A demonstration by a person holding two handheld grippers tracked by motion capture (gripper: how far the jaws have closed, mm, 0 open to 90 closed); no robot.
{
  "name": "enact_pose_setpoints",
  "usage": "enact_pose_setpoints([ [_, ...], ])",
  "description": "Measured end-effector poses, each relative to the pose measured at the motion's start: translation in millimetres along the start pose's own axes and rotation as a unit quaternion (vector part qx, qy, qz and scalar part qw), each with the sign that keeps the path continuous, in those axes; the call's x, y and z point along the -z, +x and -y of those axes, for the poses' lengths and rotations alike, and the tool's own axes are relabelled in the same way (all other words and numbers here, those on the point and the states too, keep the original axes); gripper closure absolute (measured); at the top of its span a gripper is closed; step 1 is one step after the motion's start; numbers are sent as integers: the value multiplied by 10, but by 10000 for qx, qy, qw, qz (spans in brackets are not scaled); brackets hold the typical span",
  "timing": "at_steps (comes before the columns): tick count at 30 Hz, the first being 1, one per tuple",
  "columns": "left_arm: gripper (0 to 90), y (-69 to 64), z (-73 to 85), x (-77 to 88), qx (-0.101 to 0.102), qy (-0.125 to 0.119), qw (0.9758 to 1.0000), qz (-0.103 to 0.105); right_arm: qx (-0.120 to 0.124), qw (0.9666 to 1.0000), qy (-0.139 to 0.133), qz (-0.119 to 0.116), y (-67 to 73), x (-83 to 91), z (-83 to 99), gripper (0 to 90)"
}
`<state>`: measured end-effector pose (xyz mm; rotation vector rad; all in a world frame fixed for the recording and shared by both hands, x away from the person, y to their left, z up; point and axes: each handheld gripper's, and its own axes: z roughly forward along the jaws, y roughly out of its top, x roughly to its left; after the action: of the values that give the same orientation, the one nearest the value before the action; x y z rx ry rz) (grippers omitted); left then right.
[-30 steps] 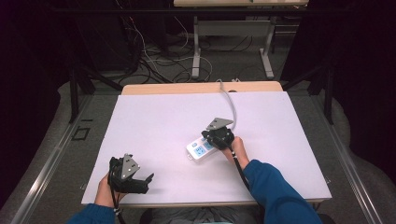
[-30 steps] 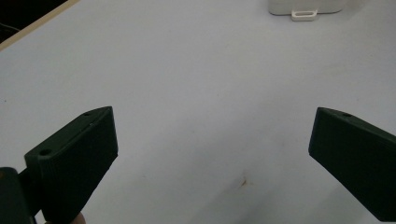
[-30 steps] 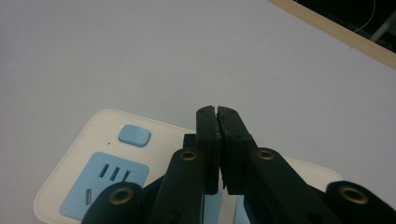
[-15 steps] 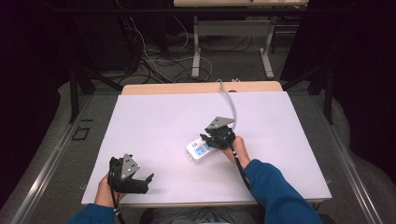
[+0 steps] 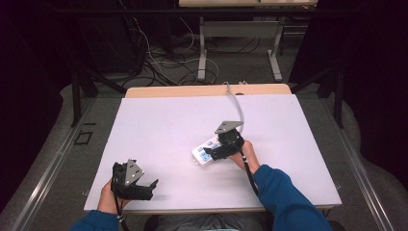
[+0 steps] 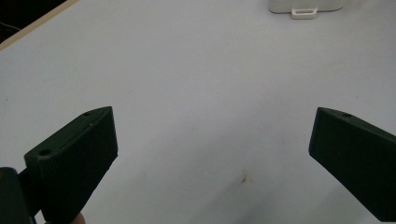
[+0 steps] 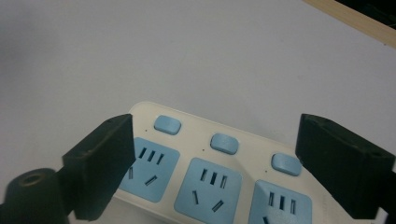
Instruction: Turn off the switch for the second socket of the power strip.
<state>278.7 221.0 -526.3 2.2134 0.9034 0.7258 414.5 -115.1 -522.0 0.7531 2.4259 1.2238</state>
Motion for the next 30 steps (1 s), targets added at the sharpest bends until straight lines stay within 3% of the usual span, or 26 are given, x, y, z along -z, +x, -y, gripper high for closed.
enact_pose_setpoints([
  [5,11,-4,3,4,-45,18,10000,10,-85,9998,118,-107,7,32,-5,0],
  [13,11,-13,7,9,-57,-14,10000,-42,-162,9994,221,-206,-7,88,-6,0],
  [15,10,-12,7,11,-47,-11,10000,-51,-85,9998,106,-173,-7,94,-5,0],
  [19,10,-3,9,7,-44,5,10000,-23,-129,9996,215,-143,-7,157,-15,0],
  [30,10,0,7,9,-58,54,10000,-33,-84,9999,79,1,8,380,-15,0],
])
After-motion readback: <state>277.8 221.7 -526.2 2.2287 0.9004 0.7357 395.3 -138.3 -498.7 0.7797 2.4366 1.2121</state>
